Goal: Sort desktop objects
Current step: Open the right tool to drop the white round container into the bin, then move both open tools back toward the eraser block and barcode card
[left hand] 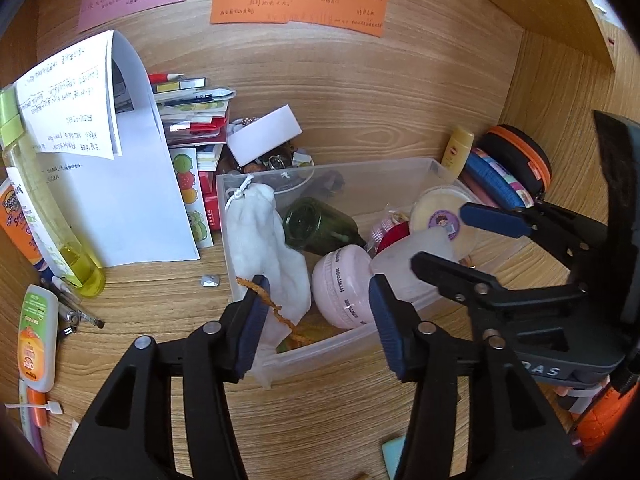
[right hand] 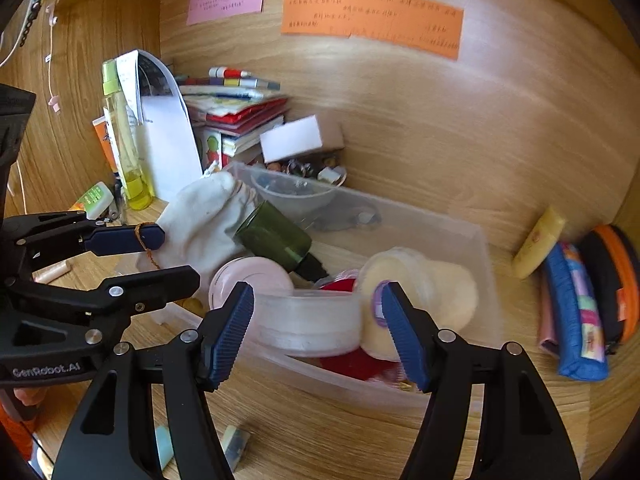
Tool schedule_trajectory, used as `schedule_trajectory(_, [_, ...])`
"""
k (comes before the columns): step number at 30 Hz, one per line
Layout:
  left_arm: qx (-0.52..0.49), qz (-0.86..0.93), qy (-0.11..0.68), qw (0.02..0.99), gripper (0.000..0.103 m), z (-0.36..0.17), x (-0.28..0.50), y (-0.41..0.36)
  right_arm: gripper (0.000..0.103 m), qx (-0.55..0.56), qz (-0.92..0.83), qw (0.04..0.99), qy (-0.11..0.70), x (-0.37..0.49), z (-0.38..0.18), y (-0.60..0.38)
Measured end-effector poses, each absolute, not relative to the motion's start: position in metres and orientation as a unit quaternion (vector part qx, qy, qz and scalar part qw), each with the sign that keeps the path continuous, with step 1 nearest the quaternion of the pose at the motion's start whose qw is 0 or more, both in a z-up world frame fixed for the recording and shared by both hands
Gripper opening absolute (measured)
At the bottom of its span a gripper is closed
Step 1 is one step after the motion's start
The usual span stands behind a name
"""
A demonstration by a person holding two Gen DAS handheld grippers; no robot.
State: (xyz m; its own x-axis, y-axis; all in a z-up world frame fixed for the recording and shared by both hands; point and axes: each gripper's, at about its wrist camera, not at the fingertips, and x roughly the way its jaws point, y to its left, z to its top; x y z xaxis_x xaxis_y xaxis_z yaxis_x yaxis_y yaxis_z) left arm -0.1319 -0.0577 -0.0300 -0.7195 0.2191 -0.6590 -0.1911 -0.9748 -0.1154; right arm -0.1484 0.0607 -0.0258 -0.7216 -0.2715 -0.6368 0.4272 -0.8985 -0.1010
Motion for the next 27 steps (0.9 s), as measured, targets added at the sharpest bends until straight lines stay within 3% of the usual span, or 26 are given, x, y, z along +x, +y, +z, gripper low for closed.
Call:
schedule_trajectory(4, [-0.356, 0.927, -0.030, 0.110, 0.056, -0.029, -0.126, -0.059, 0.083, 0.308, -0.924, 0.192, 0.121, -0.134, -0.019, 0.068])
schedule_trajectory(14, [-0.335, 0.938, -0.032, 0.083, 0.079, -0.016, -0.088, -0.063, 0.084, 0.301, -0.922, 0.198, 0.139, -0.095, -0.017, 0.083])
schedule_trajectory(21, [-0.323, 0.944, -0.006, 0.064, 0.088, -0.009, -0.058, -0.063, 0.084, 0.323, -0.917, 0.201, 0.118, -0.074, -0.030, 0.101])
schedule_trajectory(27, [-0.328, 0.943, 0.007, 0.050, 0.089, -0.013, -0.042, -0.066, 0.084, 0.338, -0.914, 0.196, 0.105, -0.057, -0.039, 0.116])
